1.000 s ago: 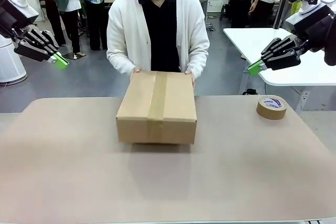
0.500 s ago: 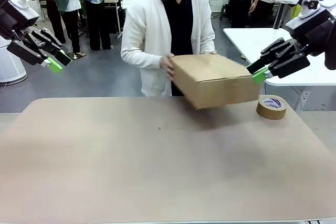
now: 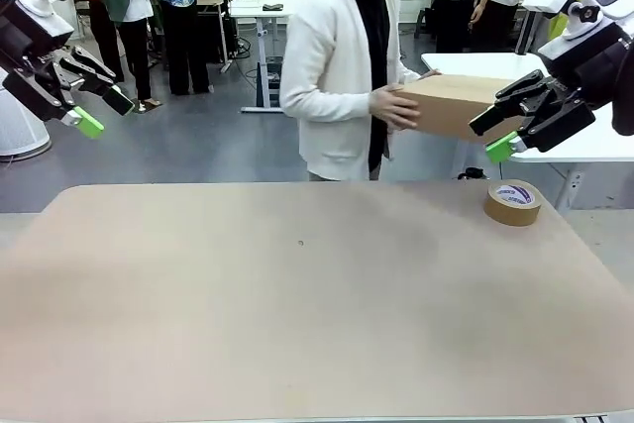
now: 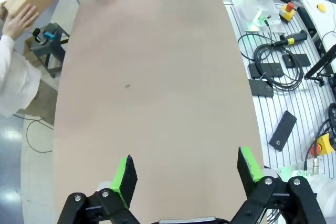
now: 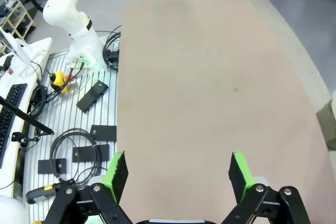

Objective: Wrap the clocks to prevent damage.
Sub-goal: After the human seals the box with tape, release both hands from the side flaps of the Package Box.

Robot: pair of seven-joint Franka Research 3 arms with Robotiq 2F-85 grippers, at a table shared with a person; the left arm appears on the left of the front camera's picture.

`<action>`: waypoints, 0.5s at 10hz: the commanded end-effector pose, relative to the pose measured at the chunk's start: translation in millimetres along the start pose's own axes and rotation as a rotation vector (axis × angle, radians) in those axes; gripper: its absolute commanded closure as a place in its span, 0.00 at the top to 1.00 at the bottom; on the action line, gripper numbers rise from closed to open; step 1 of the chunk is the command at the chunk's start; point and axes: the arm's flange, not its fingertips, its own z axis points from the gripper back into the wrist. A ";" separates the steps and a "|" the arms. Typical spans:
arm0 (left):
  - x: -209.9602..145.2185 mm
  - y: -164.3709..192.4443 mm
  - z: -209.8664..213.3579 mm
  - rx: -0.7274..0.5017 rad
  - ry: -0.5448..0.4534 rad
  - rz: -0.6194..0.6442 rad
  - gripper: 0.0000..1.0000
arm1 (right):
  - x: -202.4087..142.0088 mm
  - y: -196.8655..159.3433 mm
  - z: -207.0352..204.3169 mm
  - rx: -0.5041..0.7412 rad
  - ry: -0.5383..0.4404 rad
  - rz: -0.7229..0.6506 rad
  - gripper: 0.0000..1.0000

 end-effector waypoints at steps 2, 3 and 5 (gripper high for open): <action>3.0 -3.3 -1.4 -0.004 0.032 0.027 1.00 | -6.6 8.4 -4.6 -0.002 0.053 0.004 1.00; -0.1 -0.1 -0.3 -0.002 0.000 0.001 1.00 | -0.3 0.1 -0.2 0.001 0.002 0.000 1.00; -0.1 -0.1 -0.3 -0.002 0.000 0.001 1.00 | -0.3 0.1 -0.2 0.001 0.002 0.000 1.00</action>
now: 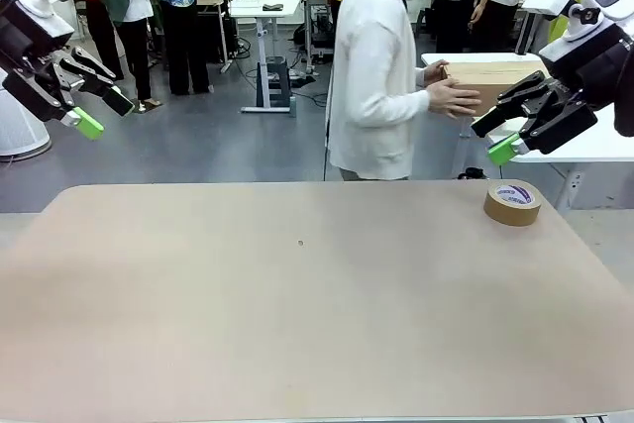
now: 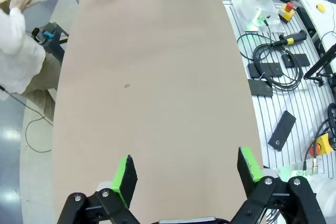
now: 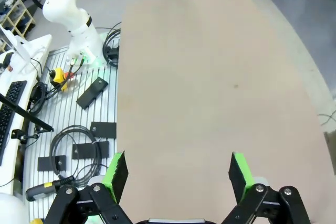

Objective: Wrap the clocks to prevent damage.
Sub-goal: After the human seals the box with tape, release both hands from the side flaps of the Package Box.

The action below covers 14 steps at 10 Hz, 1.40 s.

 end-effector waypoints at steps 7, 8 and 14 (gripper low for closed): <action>-99.3 -4.3 -8.7 0.263 -0.436 0.033 1.00 | -73.9 -51.7 -5.6 -0.057 -0.425 -0.082 1.00; -113.6 -11.0 1.4 0.313 -0.464 0.064 1.00 | -88.2 -57.5 -9.6 -0.057 -0.441 -0.104 1.00; -146.9 -41.2 77.2 0.440 -0.568 0.077 1.00 | -96.0 -31.4 39.3 -0.136 -0.539 -0.023 1.00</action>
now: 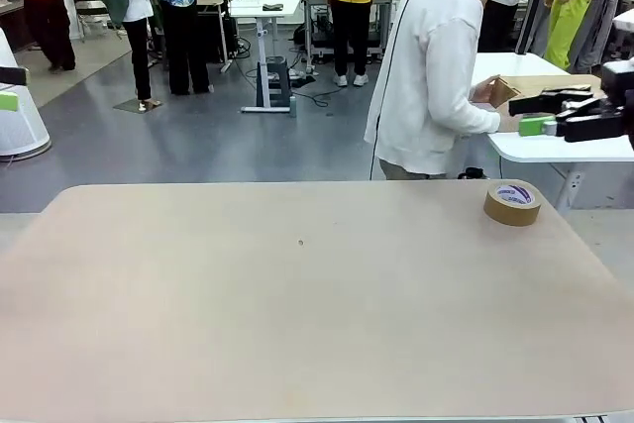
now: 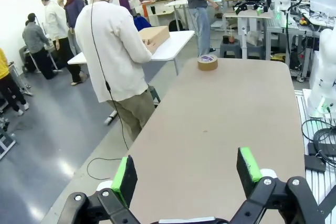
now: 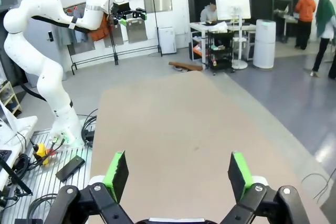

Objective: Wrap the clocks to prevent damage.
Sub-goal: After the human seals the box with tape, release both hands from the side flaps of the Package Box.

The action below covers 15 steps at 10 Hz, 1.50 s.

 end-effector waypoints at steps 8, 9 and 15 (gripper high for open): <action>1.5 0.0 0.0 0.005 -0.009 0.000 1.00 | 14.6 10.4 10.5 -0.011 -0.008 0.039 1.00; 1.5 0.0 0.0 0.005 -0.009 0.000 1.00 | 14.6 10.4 10.5 -0.011 -0.008 0.039 1.00; 1.5 0.0 0.0 0.005 -0.009 0.000 1.00 | 14.6 10.4 10.5 -0.011 -0.008 0.039 1.00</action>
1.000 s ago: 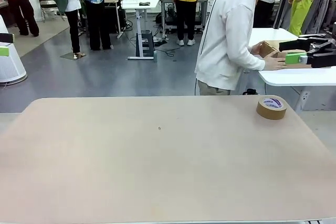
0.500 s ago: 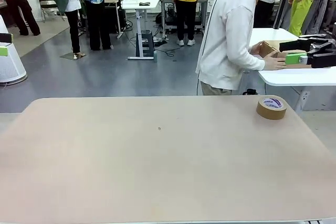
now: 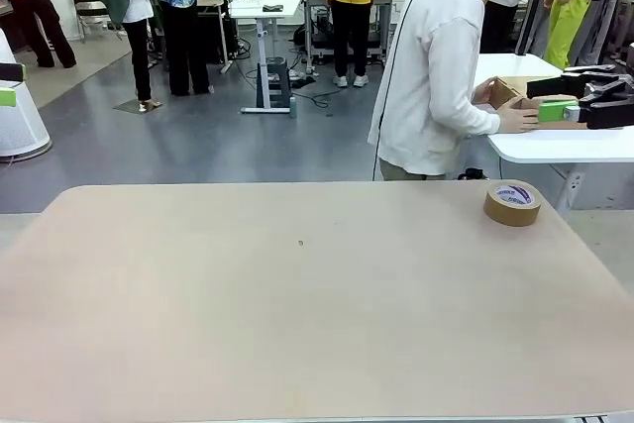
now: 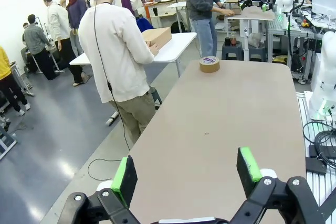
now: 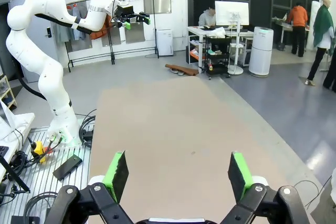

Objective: Wrap the clocks to prevent damage.
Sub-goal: After the human seals the box with tape, release both hands from the side flaps of the Package Box.

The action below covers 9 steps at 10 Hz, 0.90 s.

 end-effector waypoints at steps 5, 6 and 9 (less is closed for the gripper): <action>1.9 -1.0 1.0 0.000 -0.002 -0.006 1.00 | -0.6 -1.3 -1.1 -0.002 -0.004 -0.001 1.00; 1.9 -1.0 1.0 0.000 -0.002 -0.006 1.00 | -0.6 -1.3 -1.1 -0.002 -0.004 -0.001 1.00; 1.9 -1.0 1.0 0.000 -0.002 -0.006 1.00 | -0.6 -1.3 -1.1 -0.002 -0.004 -0.001 1.00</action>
